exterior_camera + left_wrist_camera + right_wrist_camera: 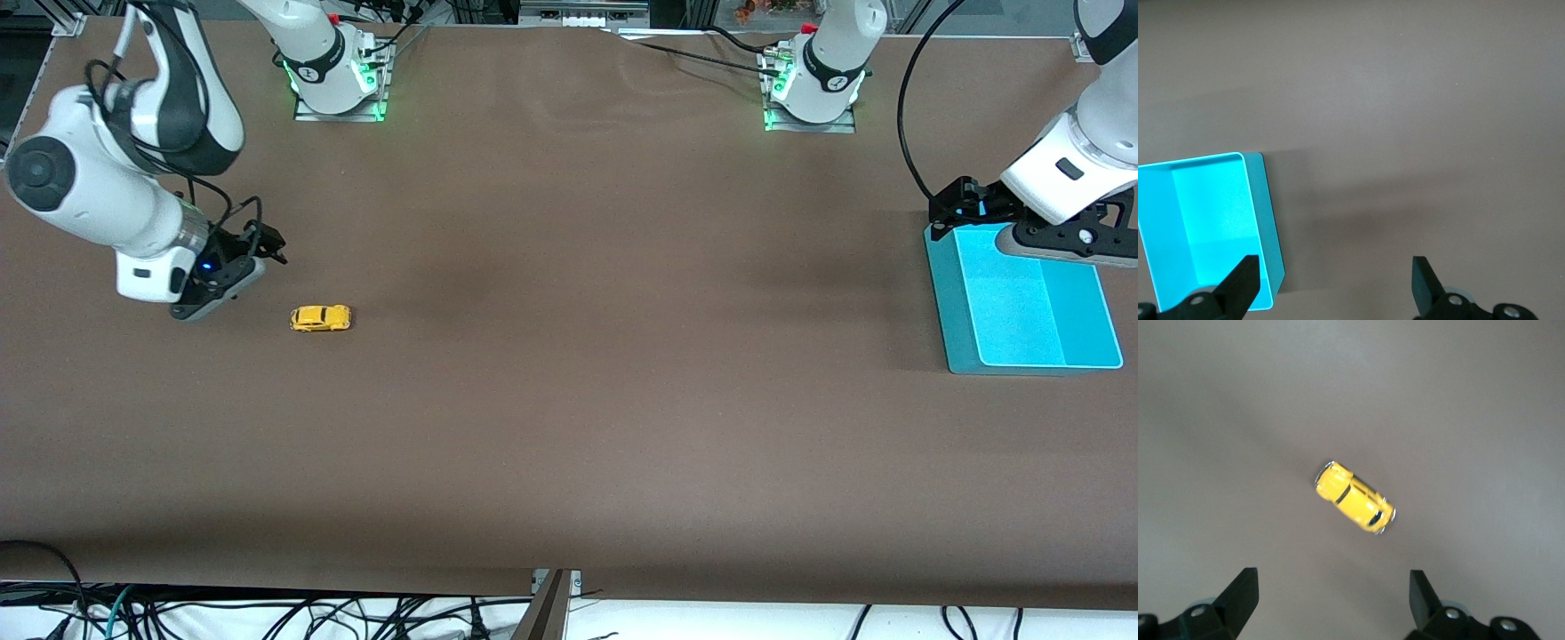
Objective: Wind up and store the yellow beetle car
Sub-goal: 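Move the right gripper over the yellow beetle car and lower it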
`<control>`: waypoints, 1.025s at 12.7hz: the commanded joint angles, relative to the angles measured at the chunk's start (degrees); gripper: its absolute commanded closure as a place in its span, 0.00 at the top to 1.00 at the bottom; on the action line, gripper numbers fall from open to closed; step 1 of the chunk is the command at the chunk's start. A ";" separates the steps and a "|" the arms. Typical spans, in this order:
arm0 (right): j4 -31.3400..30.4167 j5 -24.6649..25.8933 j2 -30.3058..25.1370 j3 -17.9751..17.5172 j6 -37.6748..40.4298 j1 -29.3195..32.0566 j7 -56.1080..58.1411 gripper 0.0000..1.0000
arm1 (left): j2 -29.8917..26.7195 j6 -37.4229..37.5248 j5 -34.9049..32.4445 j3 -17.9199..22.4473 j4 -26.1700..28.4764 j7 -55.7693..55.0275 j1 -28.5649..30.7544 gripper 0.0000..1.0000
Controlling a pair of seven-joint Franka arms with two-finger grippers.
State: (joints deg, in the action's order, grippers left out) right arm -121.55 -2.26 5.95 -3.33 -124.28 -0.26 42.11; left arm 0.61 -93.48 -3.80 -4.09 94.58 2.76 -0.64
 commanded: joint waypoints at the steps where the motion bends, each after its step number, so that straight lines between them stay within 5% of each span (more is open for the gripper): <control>1: -4.39 0.15 1.59 -0.10 -7.63 0.08 13.13 1.00 | 0.62 1.10 0.20 -0.04 -1.59 0.40 0.11 1.00; 5: -6.06 0.15 6.43 -0.10 -15.71 0.17 30.90 1.00 | 0.70 1.10 0.20 -0.04 -1.59 0.40 0.11 1.00; 13: -7.56 0.15 14.61 -0.36 -28.91 0.17 40.51 0.99 | 0.70 1.10 0.20 -0.04 -1.59 0.40 0.11 1.00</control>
State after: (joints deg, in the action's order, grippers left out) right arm -128.57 -2.18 20.03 -3.33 -151.26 -0.24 81.50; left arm 0.63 -93.46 -3.80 -4.09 94.55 2.76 -0.64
